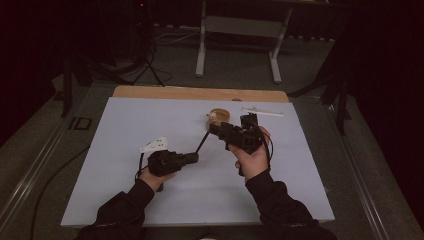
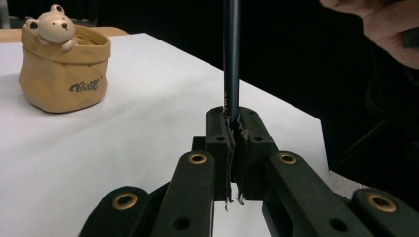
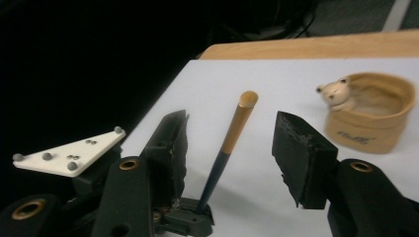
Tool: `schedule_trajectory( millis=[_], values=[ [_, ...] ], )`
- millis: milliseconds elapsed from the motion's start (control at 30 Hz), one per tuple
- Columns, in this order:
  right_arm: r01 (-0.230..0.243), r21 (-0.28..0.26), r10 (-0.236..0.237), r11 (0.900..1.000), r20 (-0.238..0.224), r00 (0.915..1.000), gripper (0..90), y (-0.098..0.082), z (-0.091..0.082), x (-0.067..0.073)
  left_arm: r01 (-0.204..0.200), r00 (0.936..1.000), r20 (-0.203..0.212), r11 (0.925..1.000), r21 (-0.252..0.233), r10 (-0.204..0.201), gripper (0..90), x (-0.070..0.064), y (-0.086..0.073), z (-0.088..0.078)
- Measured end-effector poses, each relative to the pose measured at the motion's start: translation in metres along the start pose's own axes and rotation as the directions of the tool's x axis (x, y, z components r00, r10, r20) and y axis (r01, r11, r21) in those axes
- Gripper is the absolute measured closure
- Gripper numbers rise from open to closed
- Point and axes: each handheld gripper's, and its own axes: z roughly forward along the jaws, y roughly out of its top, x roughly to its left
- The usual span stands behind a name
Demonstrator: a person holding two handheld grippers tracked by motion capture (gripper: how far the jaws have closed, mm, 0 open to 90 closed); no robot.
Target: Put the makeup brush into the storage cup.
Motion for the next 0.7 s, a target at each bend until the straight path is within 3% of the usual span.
schedule_trajectory(
  millis=[400,533,700],
  values=[
    [-0.045,0.013,0.045,0.999,-0.028,0.9986,62.2,-0.002,0.012,-0.003,-0.001,0.9999,0.015,1.0,0.007,0.001,86.1,-0.001,0.0,0.001],
    [-0.036,0.006,0.036,0.999,-0.005,0.9994,63.8,-0.003,0.014,-0.002,0.002,0.9999,0.016,1.0,0.005,-0.002,86.0,-0.001,0.0,0.001],
    [-0.046,0.006,0.046,0.999,-0.012,0.9989,69.2,-0.003,0.017,-0.003,-0.011,0.9997,0.022,0.9999,0.009,0.011,86.1,-0.002,0.0,0.002]
  ],
)
